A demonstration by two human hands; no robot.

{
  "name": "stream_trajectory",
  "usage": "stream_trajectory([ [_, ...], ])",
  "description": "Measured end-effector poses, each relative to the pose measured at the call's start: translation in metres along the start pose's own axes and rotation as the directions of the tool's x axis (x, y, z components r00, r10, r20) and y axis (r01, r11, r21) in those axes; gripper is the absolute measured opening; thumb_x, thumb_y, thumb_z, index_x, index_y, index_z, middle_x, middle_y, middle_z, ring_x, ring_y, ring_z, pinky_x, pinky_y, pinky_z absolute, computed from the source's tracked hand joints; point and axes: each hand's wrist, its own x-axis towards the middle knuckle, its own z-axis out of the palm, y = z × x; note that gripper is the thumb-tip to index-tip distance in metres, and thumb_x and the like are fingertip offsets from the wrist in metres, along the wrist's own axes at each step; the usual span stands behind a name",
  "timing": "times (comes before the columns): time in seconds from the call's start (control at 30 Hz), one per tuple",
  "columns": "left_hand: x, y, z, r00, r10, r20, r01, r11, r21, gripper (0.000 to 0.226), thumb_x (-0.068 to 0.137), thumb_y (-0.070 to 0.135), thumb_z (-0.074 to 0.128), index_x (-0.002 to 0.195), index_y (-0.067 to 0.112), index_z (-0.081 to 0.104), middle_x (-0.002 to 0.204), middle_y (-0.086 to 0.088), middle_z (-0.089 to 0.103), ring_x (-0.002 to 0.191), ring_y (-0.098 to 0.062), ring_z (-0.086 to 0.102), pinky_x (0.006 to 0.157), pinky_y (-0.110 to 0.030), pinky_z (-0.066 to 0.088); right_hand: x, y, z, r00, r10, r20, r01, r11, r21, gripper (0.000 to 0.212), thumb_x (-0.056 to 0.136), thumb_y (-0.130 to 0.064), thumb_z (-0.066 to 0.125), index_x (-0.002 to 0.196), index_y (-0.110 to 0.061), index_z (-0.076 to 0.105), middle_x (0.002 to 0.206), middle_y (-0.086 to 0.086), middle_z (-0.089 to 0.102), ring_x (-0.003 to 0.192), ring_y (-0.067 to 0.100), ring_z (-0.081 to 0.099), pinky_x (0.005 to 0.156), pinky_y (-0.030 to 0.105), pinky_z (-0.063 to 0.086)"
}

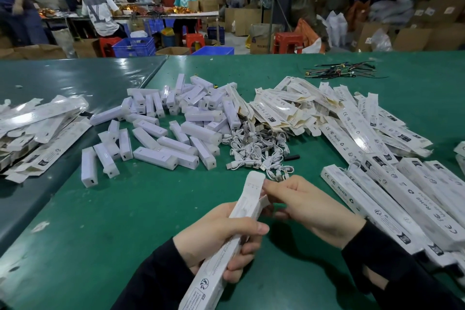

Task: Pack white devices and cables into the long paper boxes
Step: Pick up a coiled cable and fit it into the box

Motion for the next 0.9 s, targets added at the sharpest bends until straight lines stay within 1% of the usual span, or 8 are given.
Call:
stream_trajectory([
  [0.07, 0.003, 0.0, 0.0, 0.999, -0.008, -0.035, 0.007, 1.0, -0.017, 0.004, 0.08, 0.015, 0.061, 0.079, 0.013, 0.059, 0.053, -0.006, 0.042, 0.03, -0.011, 0.035, 0.034, -0.013, 0.033, 0.001, 0.0, 0.002, 1.0, 0.018, -0.001, -0.018, 1.0, 0.002, 0.04, 0.092, -0.045, 0.049, 0.079, -0.022, 0.079, 0.082, -0.009, 0.072, 0.071, -0.001, 0.059, 0.062, 0.01, 0.044],
  [0.17, 0.007, 0.0, 0.0, 0.996, 0.015, -0.086, -0.024, 0.995, -0.098, 0.039, 0.075, 0.013, 0.058, 0.112, 0.006, 0.047, 0.06, -0.013, 0.051, 0.031, -0.015, 0.036, 0.034, -0.013, 0.034, 0.003, -0.003, -0.001, 0.995, -0.017, -0.102, 0.022, 0.999, 0.045, 0.03, 0.098, -0.023, 0.05, 0.096, -0.011, 0.078, 0.103, 0.003, 0.075, 0.085, 0.001, 0.062, 0.07, 0.016, 0.044],
  [0.23, 0.007, -0.001, 0.0, 0.987, 0.065, -0.144, -0.098, 0.967, -0.235, 0.058, 0.068, 0.011, 0.056, 0.125, 0.014, 0.045, 0.076, -0.018, 0.052, 0.039, -0.017, 0.038, 0.035, -0.015, 0.037, 0.003, -0.004, -0.005, 0.987, -0.05, -0.154, 0.07, 0.989, 0.128, 0.024, 0.094, -0.01, 0.053, 0.1, 0.002, 0.073, 0.105, 0.017, 0.071, 0.087, 0.011, 0.061, 0.071, 0.023, 0.044],
  [0.33, 0.006, -0.002, 0.001, 0.959, 0.163, -0.233, -0.225, 0.935, -0.273, 0.06, 0.068, 0.005, 0.056, 0.124, 0.02, 0.044, 0.088, -0.018, 0.052, 0.044, -0.022, 0.041, 0.033, -0.02, 0.038, 0.0, -0.005, -0.005, 0.984, -0.106, -0.145, 0.129, 0.98, 0.155, 0.009, 0.088, 0.002, 0.061, 0.089, 0.0, 0.07, 0.084, 0.014, 0.068, 0.079, 0.017, 0.061, 0.07, 0.025, 0.045],
  [0.5, 0.008, 0.001, 0.0, 0.903, 0.288, -0.318, -0.324, 0.943, -0.068, 0.048, 0.076, 0.012, 0.061, 0.122, 0.006, 0.048, 0.083, -0.011, 0.065, 0.062, -0.026, 0.06, 0.04, -0.032, 0.051, 0.004, 0.0, -0.002, 0.948, -0.151, -0.279, 0.204, 0.964, 0.173, 0.013, 0.079, 0.002, 0.072, 0.086, -0.009, 0.07, 0.076, 0.008, 0.069, 0.067, 0.015, 0.059, 0.062, 0.02, 0.047],
  [0.6, 0.008, 0.001, 0.002, 0.877, 0.326, -0.353, -0.36, 0.933, -0.032, 0.04, 0.087, 0.014, 0.067, 0.119, 0.001, 0.047, 0.084, -0.01, 0.067, 0.064, -0.025, 0.062, 0.044, -0.037, 0.054, 0.005, 0.001, 0.001, 0.927, -0.188, -0.323, 0.237, 0.964, 0.12, 0.007, 0.078, -0.003, 0.075, 0.078, -0.01, 0.076, 0.072, 0.004, 0.07, 0.062, 0.01, 0.058, 0.058, 0.017, 0.047],
  [0.8, 0.009, -0.001, 0.004, 0.849, 0.349, -0.396, -0.37, 0.929, 0.025, 0.04, 0.077, 0.013, 0.065, 0.112, 0.001, 0.048, 0.088, -0.017, 0.06, 0.064, -0.024, 0.061, 0.044, -0.036, 0.054, 0.004, 0.001, 0.01, 0.955, -0.179, -0.238, 0.207, 0.973, 0.1, 0.017, 0.075, -0.032, 0.073, 0.079, -0.016, 0.075, 0.074, -0.003, 0.068, 0.068, 0.01, 0.059, 0.059, 0.019, 0.049],
  [0.9, 0.011, -0.006, 0.004, 0.825, 0.388, -0.411, -0.369, 0.921, 0.127, 0.041, 0.082, 0.014, 0.074, 0.111, 0.002, 0.049, 0.083, -0.013, 0.061, 0.064, -0.022, 0.06, 0.046, -0.035, 0.054, 0.004, 0.002, 0.012, 0.951, -0.187, -0.244, 0.213, 0.974, 0.081, 0.013, 0.079, -0.026, 0.073, 0.078, -0.013, 0.071, 0.074, -0.001, 0.065, 0.07, 0.014, 0.057, 0.063, 0.026, 0.047],
])
